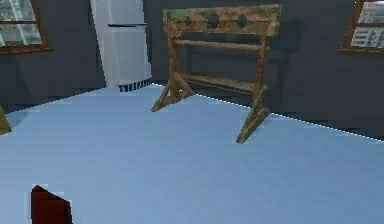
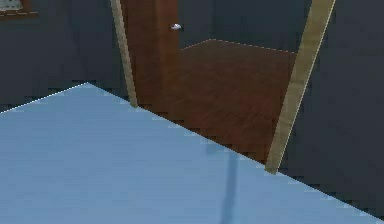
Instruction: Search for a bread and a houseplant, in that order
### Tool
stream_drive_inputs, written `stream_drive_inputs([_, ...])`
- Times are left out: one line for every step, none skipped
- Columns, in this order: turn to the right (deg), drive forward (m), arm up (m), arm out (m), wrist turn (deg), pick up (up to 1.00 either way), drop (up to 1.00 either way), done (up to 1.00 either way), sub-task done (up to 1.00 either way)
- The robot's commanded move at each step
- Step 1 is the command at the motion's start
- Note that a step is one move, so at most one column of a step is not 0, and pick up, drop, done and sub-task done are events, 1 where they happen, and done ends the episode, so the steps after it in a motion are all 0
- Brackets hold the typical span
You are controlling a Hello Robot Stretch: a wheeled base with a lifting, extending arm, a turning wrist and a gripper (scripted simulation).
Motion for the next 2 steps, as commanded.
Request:
stream_drive_inputs([0.0,1.0,0.0,0.0,0.0,0.0,0.0,0.0,0.0])
stream_drive_inputs([-45.0,0.0,0.0,0.0,0.0,0.0,0.0,0.0,0.0])
